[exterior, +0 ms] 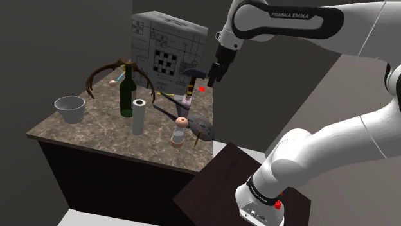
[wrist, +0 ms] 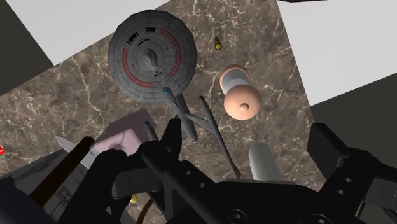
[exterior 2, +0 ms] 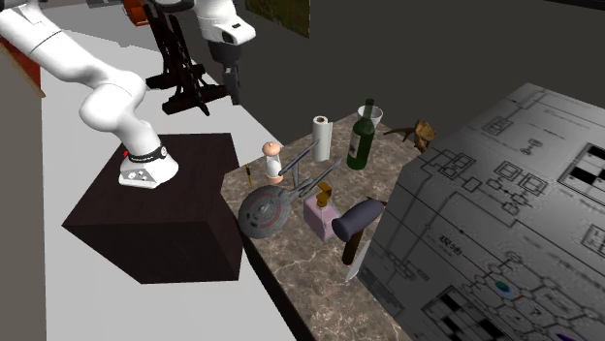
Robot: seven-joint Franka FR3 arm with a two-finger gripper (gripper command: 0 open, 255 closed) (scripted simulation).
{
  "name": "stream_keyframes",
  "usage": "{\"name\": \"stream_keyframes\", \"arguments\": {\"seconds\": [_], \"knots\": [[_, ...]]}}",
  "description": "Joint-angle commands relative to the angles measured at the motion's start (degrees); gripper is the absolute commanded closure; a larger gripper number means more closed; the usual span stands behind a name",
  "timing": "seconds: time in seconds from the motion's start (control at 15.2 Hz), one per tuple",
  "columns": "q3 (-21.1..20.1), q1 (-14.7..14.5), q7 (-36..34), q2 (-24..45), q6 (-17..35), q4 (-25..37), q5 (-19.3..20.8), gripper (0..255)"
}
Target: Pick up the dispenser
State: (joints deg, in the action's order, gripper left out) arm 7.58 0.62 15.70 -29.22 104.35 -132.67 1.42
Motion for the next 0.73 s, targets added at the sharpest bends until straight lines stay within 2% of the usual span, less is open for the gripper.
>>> {"name": "stream_keyframes", "arguments": {"seconds": [0.0, 0.66], "knots": [[1.4, 0.2, 1.9, 4.3, 1.5, 2.3, 0.2, 0], [6.6, 1.3, 10.9, 27.0, 7.2, 16.4, -2.8, 0]]}}
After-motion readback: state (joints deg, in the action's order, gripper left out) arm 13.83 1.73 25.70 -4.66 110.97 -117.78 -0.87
